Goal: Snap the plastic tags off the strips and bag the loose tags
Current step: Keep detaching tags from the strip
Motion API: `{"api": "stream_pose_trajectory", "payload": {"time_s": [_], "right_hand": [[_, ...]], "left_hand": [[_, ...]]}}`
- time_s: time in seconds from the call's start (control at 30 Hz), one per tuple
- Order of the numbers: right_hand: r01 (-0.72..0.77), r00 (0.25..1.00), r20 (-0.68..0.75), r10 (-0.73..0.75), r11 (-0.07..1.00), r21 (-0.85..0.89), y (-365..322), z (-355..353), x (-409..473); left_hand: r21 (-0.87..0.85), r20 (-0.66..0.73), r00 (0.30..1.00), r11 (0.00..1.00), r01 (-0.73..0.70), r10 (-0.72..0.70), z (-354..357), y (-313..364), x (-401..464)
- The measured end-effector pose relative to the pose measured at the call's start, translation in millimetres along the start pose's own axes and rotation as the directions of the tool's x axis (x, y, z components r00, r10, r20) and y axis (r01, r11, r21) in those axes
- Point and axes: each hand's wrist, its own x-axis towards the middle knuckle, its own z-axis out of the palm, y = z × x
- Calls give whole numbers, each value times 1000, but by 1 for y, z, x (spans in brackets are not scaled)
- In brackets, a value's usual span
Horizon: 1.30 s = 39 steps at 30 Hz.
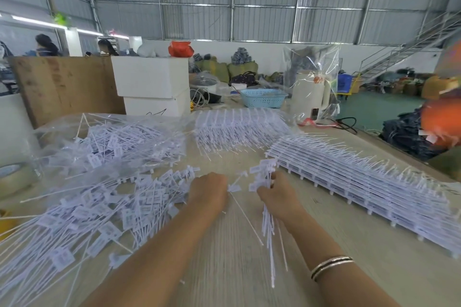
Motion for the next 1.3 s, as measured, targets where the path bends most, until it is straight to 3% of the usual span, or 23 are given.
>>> {"api": "stream_pose_trajectory", "payload": {"time_s": [0.1, 0.2, 0.3, 0.4, 0.5, 0.63, 0.77, 0.9, 1.0, 1.1, 1.17, 1.3], "right_hand": [[67, 991, -117, -66, 998, 3, 1, 3, 5], [64, 989, -135, -60, 998, 25, 1, 12, 11], [59, 997, -46, -61, 998, -30, -2, 25, 13], [45, 995, 95, -40, 997, -56, -9, 29, 10], [24, 995, 102, -21, 999, -24, -9, 28, 9], [31, 982, 188, -24, 999, -32, -10, 38, 4], [194, 944, 303, -132, 964, -184, -24, 66, 1], [427, 873, 302, -383, 899, -95, -44, 95, -8], [553, 805, 367, -466, 813, -180, -50, 108, -14], [490, 871, 159, -466, 791, -368, -46, 98, -9], [462, 864, 33, -503, 765, -449, -39, 82, -7], [407, 876, 30, -481, 705, -581, -12, 50, -2]], "left_hand": [[-192, -22, 998, 980, 55, -61, -3, -4, -10], [-297, -105, 993, 955, 25, -59, -3, -9, -28], [-314, -169, 983, 949, 9, -65, -1, -13, -42], [-169, -84, 991, 981, 93, -108, -2, -23, -47], [-88, -23, 994, 991, 100, -102, -4, -28, -49], [-298, -214, 971, 954, 35, -102, -4, -27, -51], [-391, -378, 914, 920, -15, -146, -7, -32, -50], [-407, -446, 877, 913, -21, -179, -8, -37, -51], [-356, -474, 863, 935, -10, -171, -7, -39, -52], [-372, -504, 851, 927, -58, -149, -5, -40, -52], [-369, -527, 845, 920, -130, -92, -3, -35, -52], [-278, -467, 876, 920, -277, 123, 5, -20, -54]]}}
